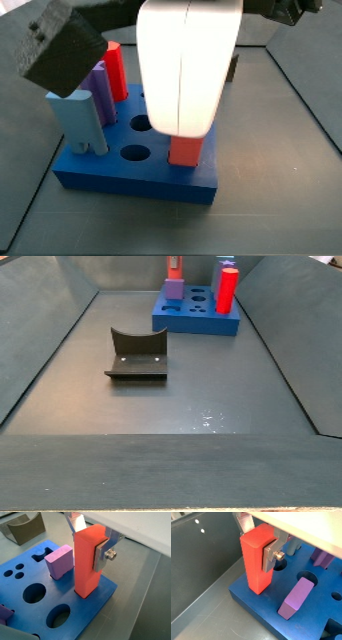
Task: Pick up the rectangle object. Move up. Move to above the board. Insert the rectangle object.
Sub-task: Insert the rectangle object.
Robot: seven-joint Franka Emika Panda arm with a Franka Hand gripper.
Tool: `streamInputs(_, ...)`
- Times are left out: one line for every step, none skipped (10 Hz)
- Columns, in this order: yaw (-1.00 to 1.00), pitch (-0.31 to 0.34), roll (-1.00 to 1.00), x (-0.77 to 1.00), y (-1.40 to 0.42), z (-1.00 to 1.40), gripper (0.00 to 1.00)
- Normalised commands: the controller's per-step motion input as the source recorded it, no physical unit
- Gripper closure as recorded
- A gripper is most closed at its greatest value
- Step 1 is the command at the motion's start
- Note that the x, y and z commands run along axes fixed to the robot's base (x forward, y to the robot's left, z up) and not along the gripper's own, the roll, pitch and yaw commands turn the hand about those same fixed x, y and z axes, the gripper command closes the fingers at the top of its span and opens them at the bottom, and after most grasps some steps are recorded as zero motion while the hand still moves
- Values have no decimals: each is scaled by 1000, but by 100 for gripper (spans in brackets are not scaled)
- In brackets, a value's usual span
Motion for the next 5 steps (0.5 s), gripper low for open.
streamInputs(-177,-57,0,0,0,-543,100)
streamInputs(-146,-23,-57,40,86,-600,100)
streamInputs(-157,0,-130,86,140,-677,100)
streamInputs(-174,36,-176,71,134,-680,100)
streamInputs(-203,20,-191,31,111,-626,100)
